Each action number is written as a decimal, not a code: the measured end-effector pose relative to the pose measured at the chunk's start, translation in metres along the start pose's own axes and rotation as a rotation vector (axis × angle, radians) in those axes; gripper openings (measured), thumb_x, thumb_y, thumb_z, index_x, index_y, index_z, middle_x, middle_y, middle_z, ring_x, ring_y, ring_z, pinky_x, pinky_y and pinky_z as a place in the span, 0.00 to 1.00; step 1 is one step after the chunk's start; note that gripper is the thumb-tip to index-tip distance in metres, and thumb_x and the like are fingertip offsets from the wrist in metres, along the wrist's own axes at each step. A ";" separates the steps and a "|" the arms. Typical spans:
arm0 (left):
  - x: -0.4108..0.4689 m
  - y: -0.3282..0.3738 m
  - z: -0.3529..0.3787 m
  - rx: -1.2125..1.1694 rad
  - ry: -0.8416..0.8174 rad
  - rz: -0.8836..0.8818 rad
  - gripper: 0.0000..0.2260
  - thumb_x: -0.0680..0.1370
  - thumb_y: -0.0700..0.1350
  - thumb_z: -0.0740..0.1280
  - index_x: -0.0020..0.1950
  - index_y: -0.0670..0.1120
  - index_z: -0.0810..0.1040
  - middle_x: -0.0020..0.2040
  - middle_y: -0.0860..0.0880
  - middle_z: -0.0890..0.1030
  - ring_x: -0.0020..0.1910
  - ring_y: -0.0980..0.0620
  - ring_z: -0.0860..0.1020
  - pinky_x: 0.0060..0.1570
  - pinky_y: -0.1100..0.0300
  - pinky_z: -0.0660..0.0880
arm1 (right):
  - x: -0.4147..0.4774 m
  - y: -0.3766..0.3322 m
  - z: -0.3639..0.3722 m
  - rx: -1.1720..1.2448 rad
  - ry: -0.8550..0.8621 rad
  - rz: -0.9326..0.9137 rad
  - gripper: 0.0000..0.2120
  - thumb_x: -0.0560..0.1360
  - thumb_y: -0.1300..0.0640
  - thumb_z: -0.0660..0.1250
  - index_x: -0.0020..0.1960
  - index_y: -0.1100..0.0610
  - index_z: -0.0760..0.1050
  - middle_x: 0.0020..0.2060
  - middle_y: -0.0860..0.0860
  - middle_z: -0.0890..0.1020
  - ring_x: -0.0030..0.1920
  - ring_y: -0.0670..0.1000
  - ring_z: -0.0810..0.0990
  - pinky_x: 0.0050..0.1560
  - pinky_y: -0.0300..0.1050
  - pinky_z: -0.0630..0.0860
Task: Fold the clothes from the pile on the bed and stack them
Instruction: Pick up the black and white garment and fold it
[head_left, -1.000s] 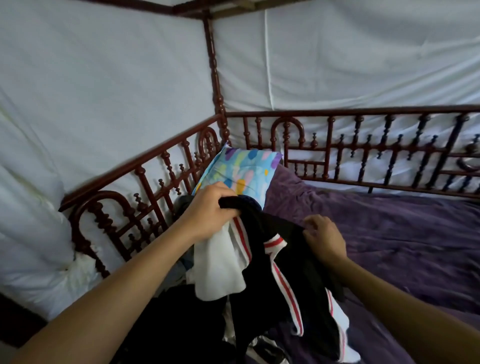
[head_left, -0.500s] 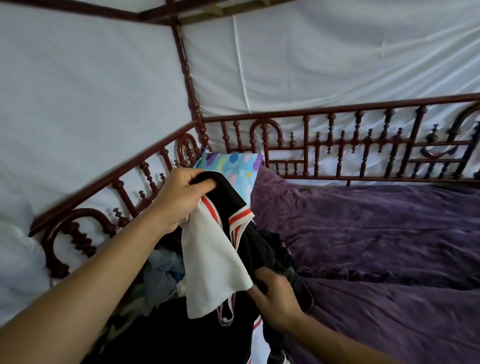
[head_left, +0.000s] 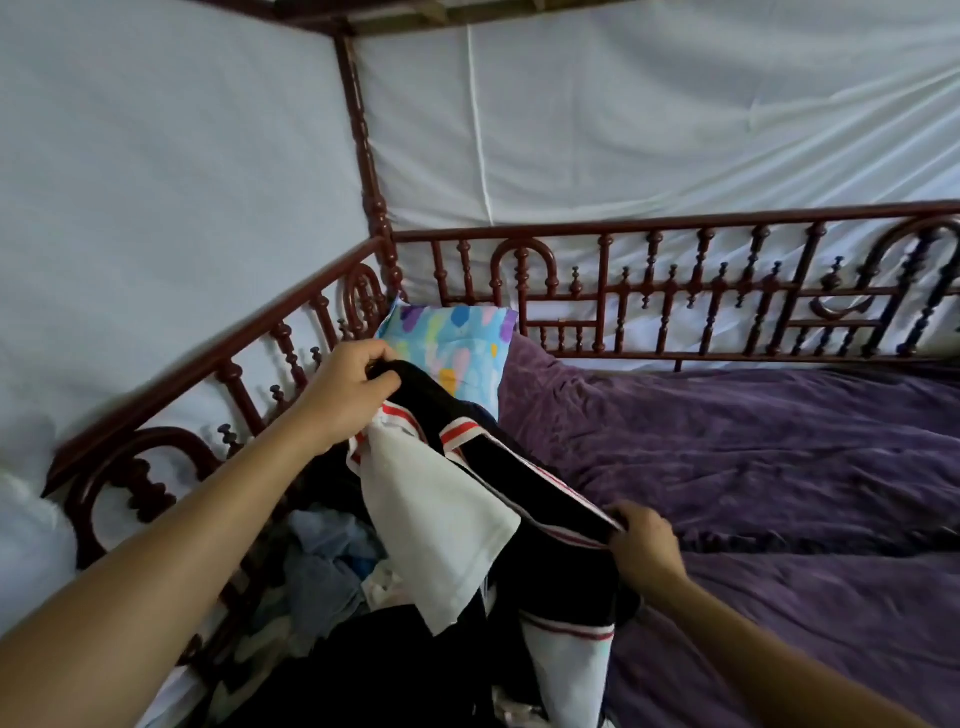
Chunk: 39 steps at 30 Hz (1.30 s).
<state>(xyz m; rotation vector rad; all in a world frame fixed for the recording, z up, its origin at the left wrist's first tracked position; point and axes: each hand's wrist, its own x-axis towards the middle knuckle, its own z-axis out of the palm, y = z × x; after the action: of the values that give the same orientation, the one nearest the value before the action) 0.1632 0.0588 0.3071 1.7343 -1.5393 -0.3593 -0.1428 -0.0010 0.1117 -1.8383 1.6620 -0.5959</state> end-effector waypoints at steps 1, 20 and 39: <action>0.001 -0.014 0.003 0.051 -0.034 0.009 0.08 0.74 0.31 0.63 0.45 0.42 0.79 0.42 0.45 0.82 0.44 0.49 0.80 0.50 0.54 0.77 | 0.006 0.008 -0.012 0.026 0.021 0.012 0.11 0.71 0.64 0.64 0.45 0.51 0.82 0.42 0.51 0.85 0.47 0.55 0.82 0.44 0.44 0.72; 0.106 -0.025 0.146 0.142 0.111 0.150 0.13 0.74 0.34 0.63 0.54 0.42 0.82 0.53 0.37 0.82 0.54 0.35 0.78 0.56 0.46 0.74 | -0.103 0.017 -0.112 0.004 -0.108 -0.342 0.19 0.77 0.44 0.65 0.53 0.60 0.78 0.44 0.53 0.82 0.45 0.54 0.81 0.46 0.55 0.76; 0.056 0.207 0.591 0.373 -0.384 0.369 0.13 0.78 0.40 0.59 0.56 0.51 0.80 0.52 0.42 0.82 0.54 0.39 0.77 0.55 0.50 0.70 | -0.146 0.402 -0.189 0.127 0.203 0.489 0.11 0.77 0.45 0.65 0.40 0.50 0.70 0.33 0.45 0.79 0.37 0.45 0.78 0.40 0.48 0.74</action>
<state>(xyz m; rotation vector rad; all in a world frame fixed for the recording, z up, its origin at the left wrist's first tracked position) -0.3625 -0.1977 0.0774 1.6648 -2.2808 -0.2330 -0.5810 0.0998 -0.0159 -1.2462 2.0611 -0.6667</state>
